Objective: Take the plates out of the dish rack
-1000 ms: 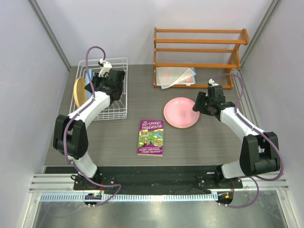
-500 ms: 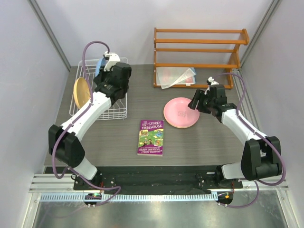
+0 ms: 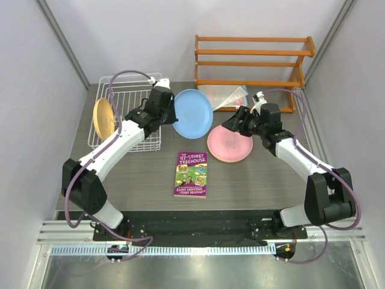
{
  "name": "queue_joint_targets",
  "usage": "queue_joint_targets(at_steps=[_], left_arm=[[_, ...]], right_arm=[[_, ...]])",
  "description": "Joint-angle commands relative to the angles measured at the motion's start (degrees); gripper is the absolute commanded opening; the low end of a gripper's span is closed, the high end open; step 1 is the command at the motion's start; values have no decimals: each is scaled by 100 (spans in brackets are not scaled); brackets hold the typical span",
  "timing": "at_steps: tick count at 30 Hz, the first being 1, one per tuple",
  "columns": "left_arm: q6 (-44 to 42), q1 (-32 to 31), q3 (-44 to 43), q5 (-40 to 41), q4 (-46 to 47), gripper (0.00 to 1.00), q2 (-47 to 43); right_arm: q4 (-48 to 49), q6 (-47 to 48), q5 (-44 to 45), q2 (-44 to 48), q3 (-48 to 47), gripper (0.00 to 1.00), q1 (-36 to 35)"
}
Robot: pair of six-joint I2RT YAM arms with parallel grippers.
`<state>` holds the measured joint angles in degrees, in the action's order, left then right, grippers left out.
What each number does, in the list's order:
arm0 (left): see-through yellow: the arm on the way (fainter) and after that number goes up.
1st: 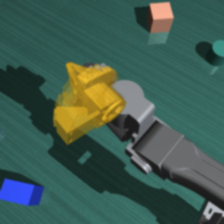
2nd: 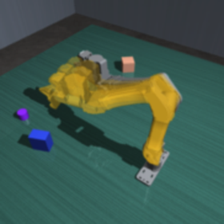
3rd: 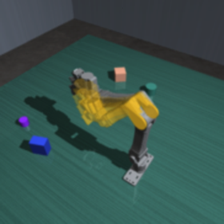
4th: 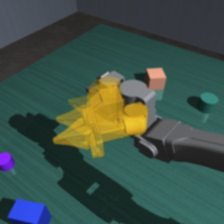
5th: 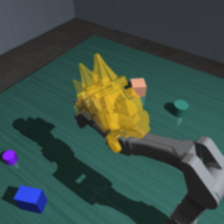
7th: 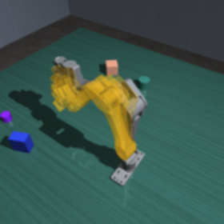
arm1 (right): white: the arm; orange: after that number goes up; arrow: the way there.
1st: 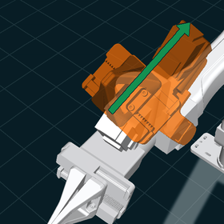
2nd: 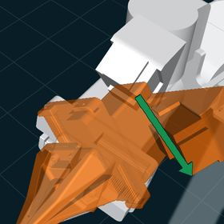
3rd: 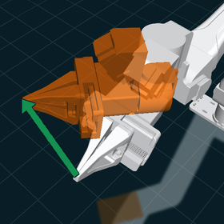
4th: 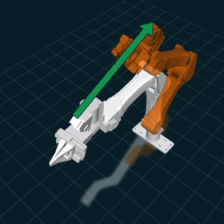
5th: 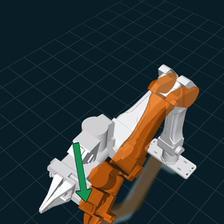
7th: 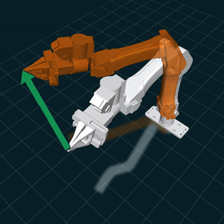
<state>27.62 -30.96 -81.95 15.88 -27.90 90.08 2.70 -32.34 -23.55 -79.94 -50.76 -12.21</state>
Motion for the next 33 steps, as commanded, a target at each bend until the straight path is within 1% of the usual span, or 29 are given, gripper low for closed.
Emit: queue_joint_targets(at_steps=[1, 8, 12, 14, 15, 17, 19, 21, 22, 24, 28, 29, 30, 32, 33], left_arm=[[657, 20, 56, -1191, 645, 0, -44], [728, -24, 153, -1438, 769, 0, -26], [719, -59, 171, -1395, 795, 0, -17], [710, -59, 171, -1403, 795, 0, -8], [710, -59, 171, -1412, 795, 0, 0], [719, -68, 180, -1447, 795, 0, 35], [719, -94, 171, -1465, 786, 0, 53], [649, -121, 153, -1386, 795, 0, 88], [631, -156, 153, -1360, 769, 0, 106], [578, -165, 136, -1377, 725, 0, 158], [499, -217, 136, -1447, 716, 0, 238], [499, -217, 136, -1473, 707, 0, 264], [499, -217, 136, -1508, 707, 0, 290], [490, -217, 136, -1526, 707, 0, 317], [482, -217, 144, -1509, 707, 5, 326]], right_arm=[[617, -256, -272, -241, -13, 67, -62], [644, -229, -255, -628, -206, 65, -168], [653, -194, -247, -768, -285, 61, -203], [662, -185, -255, -821, -329, 61, -221], [644, -177, -247, -830, -346, 58, -221], [609, -159, -246, -900, -425, 56, -229], [609, -141, -273, -944, -461, 45, -229], [644, -133, -246, -953, -470, 40, -238], [653, -106, -246, -962, -470, 33, -230], [662, -80, -246, -997, -461, 29, -230], [697, -45, -308, -1085, -426, 14, -238], [697, -36, -317, -1085, -417, 4, -221], [688, -18, -308, -1076, -408, 1, -229], [671, -10, -150, -1015, -347, 1, -229], [575, 17, -54, -962, -329, 1, -221]])
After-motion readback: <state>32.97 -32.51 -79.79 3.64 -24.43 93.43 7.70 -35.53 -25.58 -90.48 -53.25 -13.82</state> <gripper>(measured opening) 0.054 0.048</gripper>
